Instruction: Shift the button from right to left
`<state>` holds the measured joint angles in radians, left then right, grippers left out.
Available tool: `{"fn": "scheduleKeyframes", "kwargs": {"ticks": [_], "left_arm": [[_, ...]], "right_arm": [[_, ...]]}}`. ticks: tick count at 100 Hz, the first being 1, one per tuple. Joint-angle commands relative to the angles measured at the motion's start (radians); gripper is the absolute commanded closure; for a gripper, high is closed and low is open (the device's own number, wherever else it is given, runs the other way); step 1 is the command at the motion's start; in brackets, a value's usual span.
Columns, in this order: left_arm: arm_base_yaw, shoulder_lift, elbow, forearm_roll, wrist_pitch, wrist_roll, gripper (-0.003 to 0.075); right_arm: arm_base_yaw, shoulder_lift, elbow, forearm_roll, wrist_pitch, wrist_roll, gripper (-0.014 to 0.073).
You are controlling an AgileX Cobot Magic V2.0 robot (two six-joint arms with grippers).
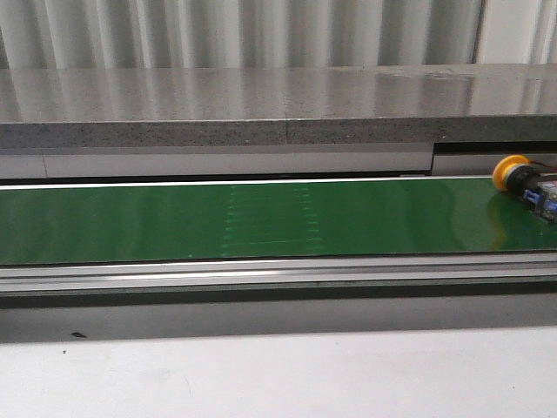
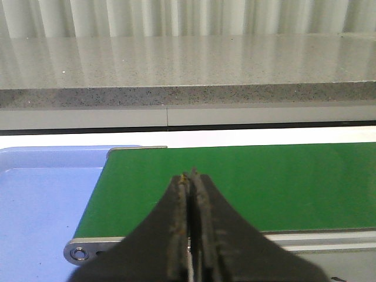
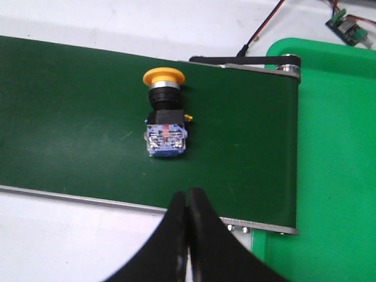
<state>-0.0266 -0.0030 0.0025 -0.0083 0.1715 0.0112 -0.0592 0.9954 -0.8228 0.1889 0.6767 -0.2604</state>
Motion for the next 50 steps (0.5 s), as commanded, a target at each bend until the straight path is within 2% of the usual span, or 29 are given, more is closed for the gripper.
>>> {"fn": "scheduleKeyframes", "kwargs": {"ticks": [1, 32, 50], "left_arm": [[-0.002, -0.033, 0.040, -0.002, -0.084, -0.011, 0.0741], [-0.002, -0.033, 0.040, -0.002, -0.084, -0.011, 0.0741], [-0.002, -0.033, 0.040, -0.002, -0.084, -0.011, 0.0741]], "right_arm": [[0.006, -0.095, 0.037, -0.002, -0.103, -0.014, 0.0661], [0.006, -0.445, 0.288, -0.002, -0.243, -0.014, 0.0661], [0.006, -0.630, 0.383, -0.002, -0.247, -0.014, 0.0660]]}}
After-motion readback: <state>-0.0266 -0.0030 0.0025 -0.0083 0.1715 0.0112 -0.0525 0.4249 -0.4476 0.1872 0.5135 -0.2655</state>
